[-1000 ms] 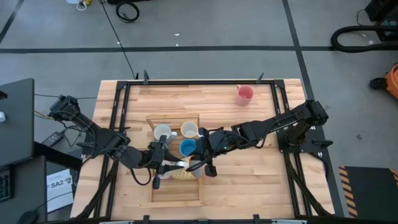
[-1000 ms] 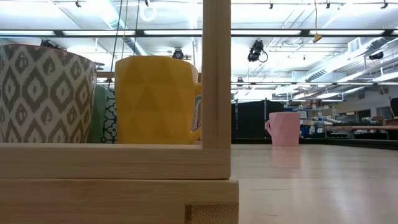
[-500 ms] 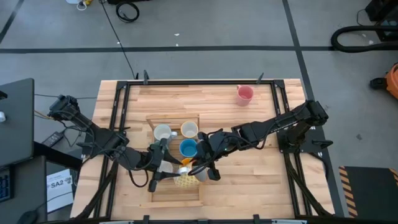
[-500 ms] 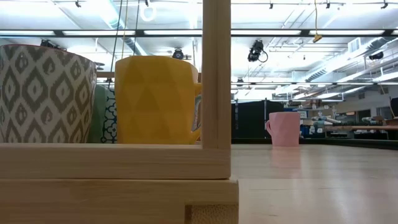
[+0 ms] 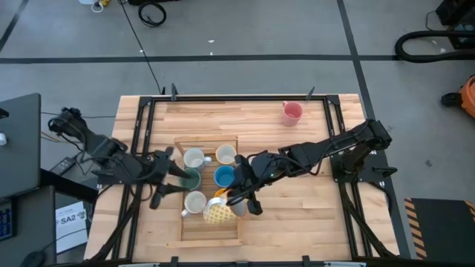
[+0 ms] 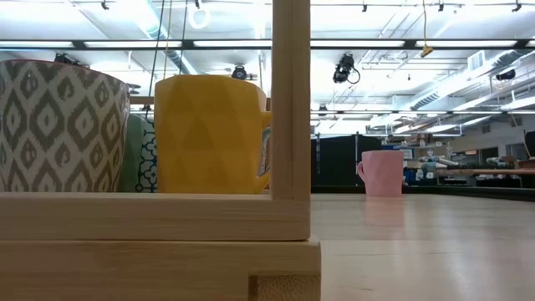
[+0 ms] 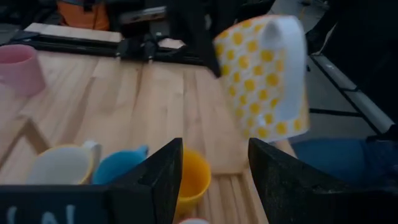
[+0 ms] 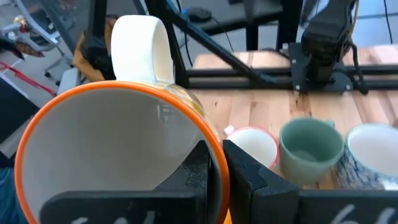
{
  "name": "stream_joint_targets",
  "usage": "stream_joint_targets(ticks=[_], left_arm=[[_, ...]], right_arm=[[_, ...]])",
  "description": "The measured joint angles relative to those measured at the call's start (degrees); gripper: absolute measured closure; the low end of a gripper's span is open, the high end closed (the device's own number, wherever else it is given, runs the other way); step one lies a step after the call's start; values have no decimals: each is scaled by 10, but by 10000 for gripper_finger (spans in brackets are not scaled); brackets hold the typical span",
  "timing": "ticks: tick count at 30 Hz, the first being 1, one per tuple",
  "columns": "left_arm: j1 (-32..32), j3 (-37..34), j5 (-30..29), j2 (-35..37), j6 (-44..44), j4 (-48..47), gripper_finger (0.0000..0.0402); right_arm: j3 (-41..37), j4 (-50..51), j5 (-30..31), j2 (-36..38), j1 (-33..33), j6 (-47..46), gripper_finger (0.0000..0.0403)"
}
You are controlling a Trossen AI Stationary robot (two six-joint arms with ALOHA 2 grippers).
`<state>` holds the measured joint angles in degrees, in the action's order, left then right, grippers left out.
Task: Place coffee mugs
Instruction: Put the yellow and white mug on the shelf
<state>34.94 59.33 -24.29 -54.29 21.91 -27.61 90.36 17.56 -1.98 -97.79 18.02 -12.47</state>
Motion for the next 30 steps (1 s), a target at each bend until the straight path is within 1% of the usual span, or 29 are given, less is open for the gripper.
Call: stream_joint_targets(ticks=[2,5,10,14,18,24,30], left_arm=[[0,0,-5,18,0,-24,214],[0,0,-25,38,0,-46,214],[-2,-1,-50,62,0,-87,214],[-2,-1,-62,70,0,-109,214],[-2,-1,-70,71,0,-121,214],[-2,-1,-70,71,0,-120,214],[-2,-1,-70,71,-1,-121,214]], right_arm=[[15,-4,0,-7,0,0,370],[52,-6,-12,-38,-1,1,370],[159,51,-42,-127,0,19,370],[252,107,-44,-203,-1,30,370],[321,154,-47,-264,-3,31,370],[375,197,-49,-331,-9,32,370],[382,210,-56,-367,-10,41,370]])
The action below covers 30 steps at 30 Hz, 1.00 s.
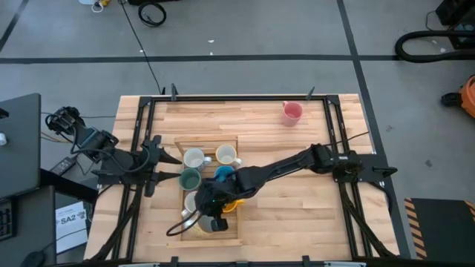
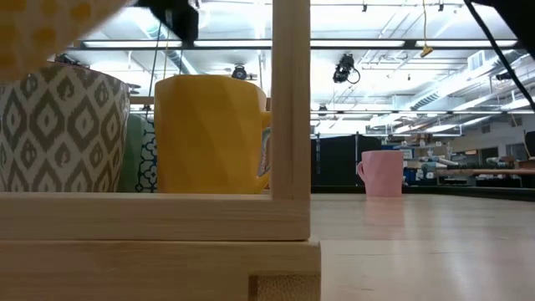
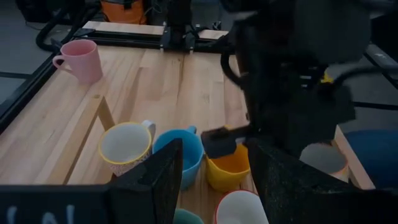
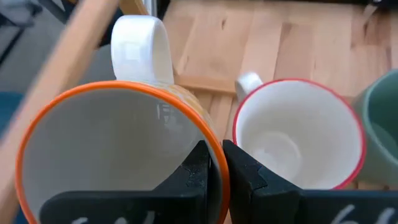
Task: Place coffee mugs
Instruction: Put the yellow and white mug on the shelf
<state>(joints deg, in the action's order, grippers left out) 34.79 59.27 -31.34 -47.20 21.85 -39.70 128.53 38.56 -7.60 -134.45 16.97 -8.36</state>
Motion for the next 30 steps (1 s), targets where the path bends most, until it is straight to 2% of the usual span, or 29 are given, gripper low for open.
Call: stream_joint_targets(ticks=[7,25,30], left_arm=[[0,0,0,0,0,0,214],[0,0,-2,0,-1,0,214],[0,0,-2,0,-1,0,214]], right_arm=[[0,-4,2,-22,2,21,370],[0,-26,16,-52,10,7,370],[0,-24,52,-52,9,4,370]])
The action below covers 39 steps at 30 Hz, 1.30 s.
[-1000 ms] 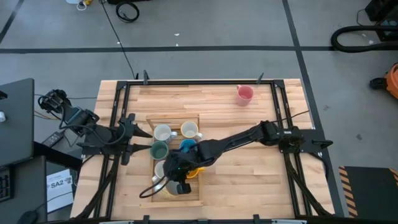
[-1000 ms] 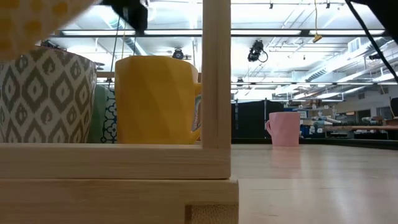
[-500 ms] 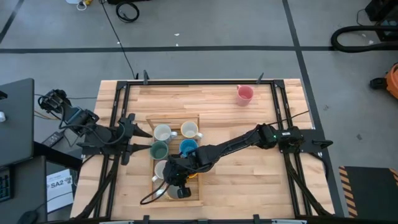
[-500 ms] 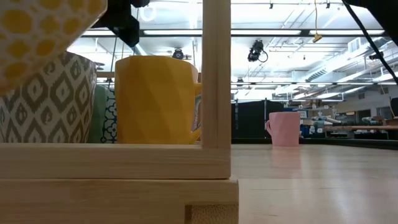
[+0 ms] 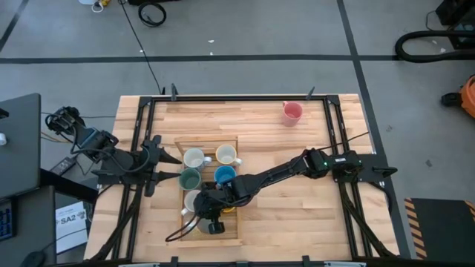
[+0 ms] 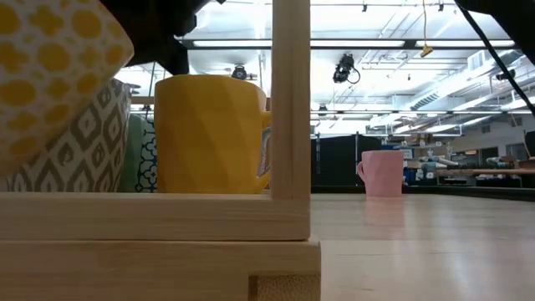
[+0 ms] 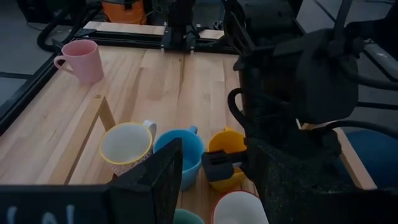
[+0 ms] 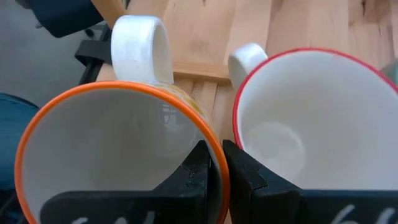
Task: Place coffee mugs
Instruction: Put the yellow and white mug on the shelf
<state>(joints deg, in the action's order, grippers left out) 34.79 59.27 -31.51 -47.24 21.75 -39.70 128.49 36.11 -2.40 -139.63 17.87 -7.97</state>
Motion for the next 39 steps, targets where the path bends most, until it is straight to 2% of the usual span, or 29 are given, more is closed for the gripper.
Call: stream_joint_targets(ticks=[6,22,28,39], left_arm=[[0,0,0,0,0,0,214],[0,0,0,0,-5,0,214],[0,0,0,0,-5,0,214],[0,0,0,0,-5,0,214]], right_arm=[[0,17,5,0,0,-29,370],[0,15,9,0,0,-30,362],[0,15,-33,0,0,-31,360],[0,6,-12,0,0,-30,359]])
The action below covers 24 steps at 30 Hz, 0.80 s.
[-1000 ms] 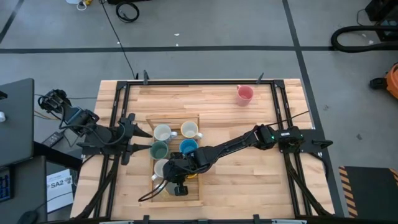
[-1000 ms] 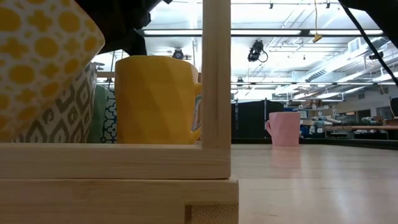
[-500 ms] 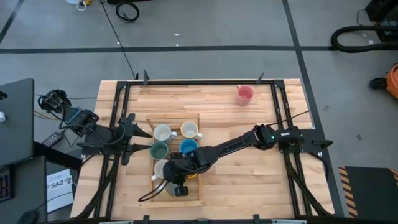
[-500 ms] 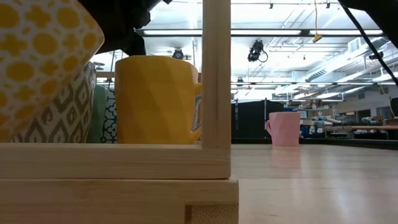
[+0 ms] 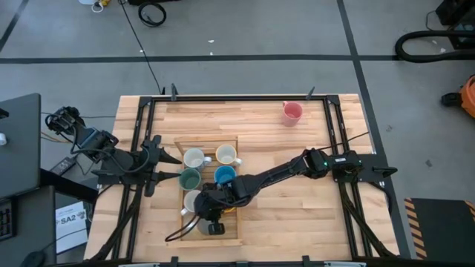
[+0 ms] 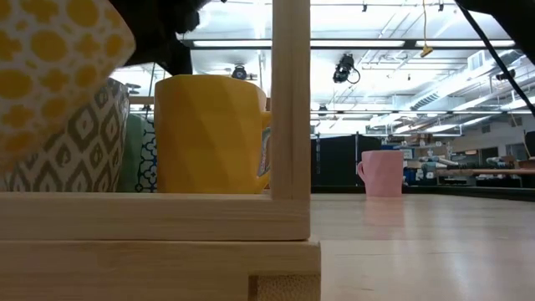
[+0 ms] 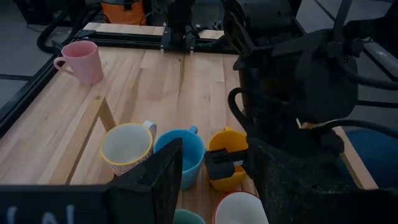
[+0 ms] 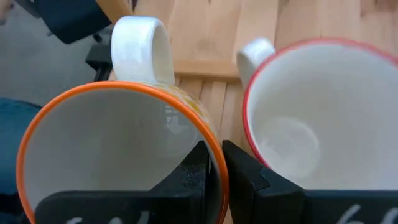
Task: Place coffee mugs
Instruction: Put the yellow and white mug on the shelf
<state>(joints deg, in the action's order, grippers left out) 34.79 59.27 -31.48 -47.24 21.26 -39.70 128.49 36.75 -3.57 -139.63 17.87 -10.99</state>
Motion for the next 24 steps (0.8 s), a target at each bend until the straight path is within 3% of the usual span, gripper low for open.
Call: stream_joint_targets(ticks=[13,24], left_arm=[[0,0,0,0,0,0,214],[0,0,0,0,0,0,214]], right_arm=[[-46,-70,-8,1,-1,-23,359],[-47,-72,-4,1,-2,-10,359]])
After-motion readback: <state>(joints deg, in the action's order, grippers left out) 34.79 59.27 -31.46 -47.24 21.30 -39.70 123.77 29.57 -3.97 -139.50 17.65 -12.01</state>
